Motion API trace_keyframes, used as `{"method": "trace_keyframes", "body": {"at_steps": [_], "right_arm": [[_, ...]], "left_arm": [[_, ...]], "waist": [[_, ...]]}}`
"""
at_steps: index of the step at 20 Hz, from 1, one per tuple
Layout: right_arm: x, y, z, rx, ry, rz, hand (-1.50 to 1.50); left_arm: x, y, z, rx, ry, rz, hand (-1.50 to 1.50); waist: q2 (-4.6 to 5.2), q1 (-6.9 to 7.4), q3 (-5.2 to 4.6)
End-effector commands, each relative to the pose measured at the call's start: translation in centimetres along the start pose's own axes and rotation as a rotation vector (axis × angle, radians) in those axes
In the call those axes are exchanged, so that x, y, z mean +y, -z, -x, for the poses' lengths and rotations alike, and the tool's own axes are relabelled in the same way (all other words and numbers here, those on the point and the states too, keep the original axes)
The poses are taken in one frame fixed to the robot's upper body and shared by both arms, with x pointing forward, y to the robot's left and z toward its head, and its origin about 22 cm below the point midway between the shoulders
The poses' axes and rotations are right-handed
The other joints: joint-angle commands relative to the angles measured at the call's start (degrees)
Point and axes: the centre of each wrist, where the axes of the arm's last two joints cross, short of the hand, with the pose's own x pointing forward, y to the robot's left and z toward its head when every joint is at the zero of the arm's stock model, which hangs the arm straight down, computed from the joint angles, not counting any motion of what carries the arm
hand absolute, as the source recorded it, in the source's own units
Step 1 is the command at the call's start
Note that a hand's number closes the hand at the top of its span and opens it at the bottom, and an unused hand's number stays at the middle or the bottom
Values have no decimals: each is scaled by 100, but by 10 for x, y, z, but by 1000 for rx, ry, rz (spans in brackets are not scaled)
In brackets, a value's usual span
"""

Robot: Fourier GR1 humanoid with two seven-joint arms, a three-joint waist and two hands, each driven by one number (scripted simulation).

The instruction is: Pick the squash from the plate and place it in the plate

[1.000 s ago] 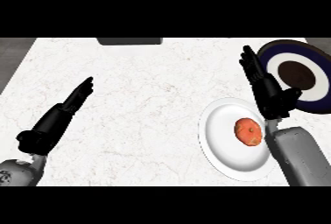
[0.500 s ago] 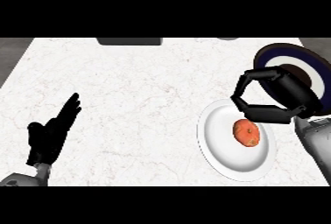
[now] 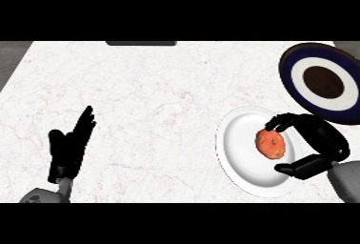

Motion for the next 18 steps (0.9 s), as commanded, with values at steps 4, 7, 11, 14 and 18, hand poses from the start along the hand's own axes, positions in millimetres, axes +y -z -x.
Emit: {"method": "trace_keyframes", "body": {"at_steps": [4,7,11,14,18], "right_arm": [[-48,-11,-19,18,-238,-299,-150],[-51,-10,-17,-4,-452,-322,-150],[-70,2,-31,69,-605,-393,-150],[-74,21,-49,130,-665,-483,-150],[-44,42,-32,261,-720,-647,-150]], "left_arm": [[-2,7,-8,4,3,-13,0],[-10,8,-4,21,18,-6,0],[-26,-10,15,20,8,-19,0],[-23,2,3,38,-8,-25,0],[-15,8,-4,29,4,-26,0]], "waist": [[-41,73,-19],[-48,34,-22],[-75,37,-33],[-87,-35,-39],[-90,-5,-42]]}}
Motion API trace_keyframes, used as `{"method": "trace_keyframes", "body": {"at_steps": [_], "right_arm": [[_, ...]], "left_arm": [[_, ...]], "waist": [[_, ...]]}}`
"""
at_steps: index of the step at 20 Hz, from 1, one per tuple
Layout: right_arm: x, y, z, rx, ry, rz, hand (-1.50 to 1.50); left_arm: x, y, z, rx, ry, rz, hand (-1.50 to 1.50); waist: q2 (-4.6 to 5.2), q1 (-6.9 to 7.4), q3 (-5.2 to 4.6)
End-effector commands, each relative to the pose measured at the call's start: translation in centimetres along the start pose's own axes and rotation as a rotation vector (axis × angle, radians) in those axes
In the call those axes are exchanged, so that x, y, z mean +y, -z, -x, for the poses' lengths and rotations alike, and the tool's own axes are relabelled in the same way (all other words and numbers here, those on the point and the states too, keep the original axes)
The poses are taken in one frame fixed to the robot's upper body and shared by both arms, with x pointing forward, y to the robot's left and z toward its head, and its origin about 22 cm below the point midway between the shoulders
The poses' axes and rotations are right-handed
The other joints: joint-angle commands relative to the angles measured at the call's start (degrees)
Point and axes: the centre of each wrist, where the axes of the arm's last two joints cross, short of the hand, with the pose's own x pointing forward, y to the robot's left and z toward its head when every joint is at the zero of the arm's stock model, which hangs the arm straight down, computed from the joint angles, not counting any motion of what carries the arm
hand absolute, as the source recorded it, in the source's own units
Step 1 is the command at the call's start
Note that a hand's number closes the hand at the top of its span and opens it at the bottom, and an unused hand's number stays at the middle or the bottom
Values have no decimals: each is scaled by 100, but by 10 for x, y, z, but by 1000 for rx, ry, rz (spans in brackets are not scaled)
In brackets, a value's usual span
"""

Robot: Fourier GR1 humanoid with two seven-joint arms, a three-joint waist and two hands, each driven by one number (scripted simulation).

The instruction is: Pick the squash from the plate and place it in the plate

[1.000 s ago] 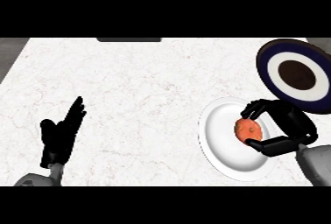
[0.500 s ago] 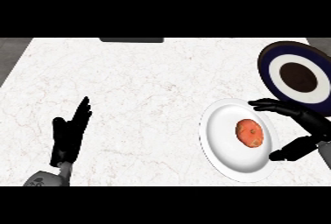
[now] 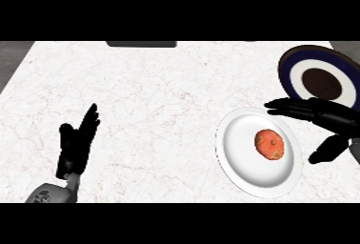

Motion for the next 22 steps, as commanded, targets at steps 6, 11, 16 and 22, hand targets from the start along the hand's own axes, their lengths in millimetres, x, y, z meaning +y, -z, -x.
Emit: {"method": "trace_keyframes", "body": {"at_steps": [6,11,16,22], "right_arm": [[7,10,16,53,-49,-250,-150],[27,20,13,83,-40,-269,-150],[12,40,18,72,-41,-277,-150],[24,44,11,60,-67,-312,-150]], "left_arm": [[-3,-4,-8,3,5,-1,0],[-8,3,8,25,-12,-19,0],[-11,-13,-5,6,-4,-1,0],[1,8,13,4,3,-21,0]], "waist": [[-3,-6,3],[-13,-68,0],[-11,-25,2],[-12,-85,-2]]}}
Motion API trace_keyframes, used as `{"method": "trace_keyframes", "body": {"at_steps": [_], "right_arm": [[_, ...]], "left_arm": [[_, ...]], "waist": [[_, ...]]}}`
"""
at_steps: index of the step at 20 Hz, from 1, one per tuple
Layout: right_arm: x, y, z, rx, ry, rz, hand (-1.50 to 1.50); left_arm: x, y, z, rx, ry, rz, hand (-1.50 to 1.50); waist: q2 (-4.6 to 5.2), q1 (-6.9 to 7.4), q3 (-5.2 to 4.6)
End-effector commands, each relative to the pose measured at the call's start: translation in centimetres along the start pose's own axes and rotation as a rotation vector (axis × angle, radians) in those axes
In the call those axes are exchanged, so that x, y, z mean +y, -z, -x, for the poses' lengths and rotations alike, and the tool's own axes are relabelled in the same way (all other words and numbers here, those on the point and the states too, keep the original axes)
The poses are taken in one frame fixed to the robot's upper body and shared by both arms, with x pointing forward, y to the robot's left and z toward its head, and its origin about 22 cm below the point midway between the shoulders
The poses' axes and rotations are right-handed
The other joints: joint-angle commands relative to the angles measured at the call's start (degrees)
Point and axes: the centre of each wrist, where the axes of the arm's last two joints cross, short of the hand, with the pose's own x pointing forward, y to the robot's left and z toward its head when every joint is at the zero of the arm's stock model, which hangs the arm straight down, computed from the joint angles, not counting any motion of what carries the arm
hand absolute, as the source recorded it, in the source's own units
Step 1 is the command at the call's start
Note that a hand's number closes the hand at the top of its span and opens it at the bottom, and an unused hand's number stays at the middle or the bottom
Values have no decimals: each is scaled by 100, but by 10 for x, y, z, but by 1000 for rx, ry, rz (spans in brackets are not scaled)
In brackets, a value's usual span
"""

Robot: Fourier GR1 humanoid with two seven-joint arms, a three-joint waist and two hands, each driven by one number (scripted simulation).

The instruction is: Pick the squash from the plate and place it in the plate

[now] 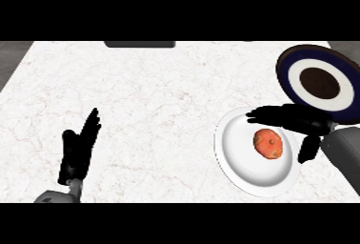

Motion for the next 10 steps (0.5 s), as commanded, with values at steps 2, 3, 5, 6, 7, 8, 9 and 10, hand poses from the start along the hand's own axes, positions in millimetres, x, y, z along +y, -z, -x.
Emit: {"method": "trace_keyframes", "body": {"at_steps": [2,3,5,6,7,8,9,10], "right_arm": [[-2,9,6,-34,40,-46,-150],[21,13,-13,-45,49,-61,-150],[5,8,3,-30,38,-72,-150],[3,10,14,-37,57,-37,-150],[7,12,10,-22,45,-49,-150],[22,25,10,-19,36,-57,-150],[15,32,4,-20,26,-64,-150],[24,21,1,-21,33,-78,-150]], "left_arm": [[3,2,-2,-3,-13,5,0],[2,15,0,7,-29,1,0],[-6,8,-7,-2,-13,4,0],[6,18,2,4,-5,17,0],[5,11,5,0,-11,-7,0],[7,8,5,7,-8,4,0],[11,8,-14,2,5,8,0],[0,0,-5,-2,-8,-3,0]], "waist": [[3,11,0],[-7,-56,-4],[1,-4,-1],[16,18,0],[4,3,-1],[6,18,0],[0,13,1],[-8,-11,0]]}}
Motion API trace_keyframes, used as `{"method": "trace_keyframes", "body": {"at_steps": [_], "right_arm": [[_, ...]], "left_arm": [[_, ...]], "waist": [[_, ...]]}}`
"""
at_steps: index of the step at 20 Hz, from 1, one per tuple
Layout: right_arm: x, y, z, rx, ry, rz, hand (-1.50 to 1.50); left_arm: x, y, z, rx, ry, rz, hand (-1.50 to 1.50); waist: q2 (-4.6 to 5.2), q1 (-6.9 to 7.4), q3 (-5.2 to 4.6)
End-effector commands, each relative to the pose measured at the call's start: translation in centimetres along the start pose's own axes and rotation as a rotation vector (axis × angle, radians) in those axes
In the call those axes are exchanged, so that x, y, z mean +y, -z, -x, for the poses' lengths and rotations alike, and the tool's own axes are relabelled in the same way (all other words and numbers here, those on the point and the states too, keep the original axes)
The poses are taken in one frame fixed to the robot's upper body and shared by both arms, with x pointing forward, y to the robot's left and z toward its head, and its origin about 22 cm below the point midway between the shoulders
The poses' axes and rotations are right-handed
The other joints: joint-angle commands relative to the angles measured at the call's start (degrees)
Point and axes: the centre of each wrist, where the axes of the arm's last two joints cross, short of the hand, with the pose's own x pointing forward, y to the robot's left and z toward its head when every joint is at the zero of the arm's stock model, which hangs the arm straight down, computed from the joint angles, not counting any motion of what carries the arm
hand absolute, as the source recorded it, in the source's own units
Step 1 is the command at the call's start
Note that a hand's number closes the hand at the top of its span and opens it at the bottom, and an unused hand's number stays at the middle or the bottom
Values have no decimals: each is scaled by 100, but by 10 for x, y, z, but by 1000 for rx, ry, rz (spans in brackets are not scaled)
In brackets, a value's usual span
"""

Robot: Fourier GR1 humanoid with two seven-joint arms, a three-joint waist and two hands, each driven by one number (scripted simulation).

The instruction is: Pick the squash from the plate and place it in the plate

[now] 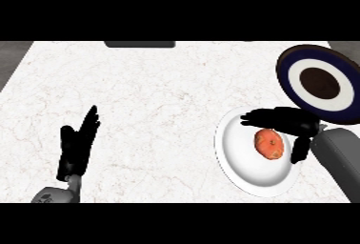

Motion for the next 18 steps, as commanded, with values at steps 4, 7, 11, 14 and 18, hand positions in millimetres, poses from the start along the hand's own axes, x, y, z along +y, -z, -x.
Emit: {"method": "trace_keyframes", "body": {"at_steps": [4,7,11,14,18], "right_arm": [[17,2,10,-68,-33,-40,150],[17,11,12,-103,-43,13,150],[-7,6,5,-122,-65,61,150],[1,2,8,-82,-101,134,150],[18,-9,9,65,-108,315,150]], "left_arm": [[5,-1,5,2,-1,-7,0],[4,4,-10,10,15,-6,0],[9,-13,3,9,21,-11,0],[12,0,6,15,-2,2,0],[3,-10,0,12,-9,-9,0]], "waist": [[6,8,1],[8,5,2],[-8,-3,1],[-4,-24,0],[-28,-75,1]]}}
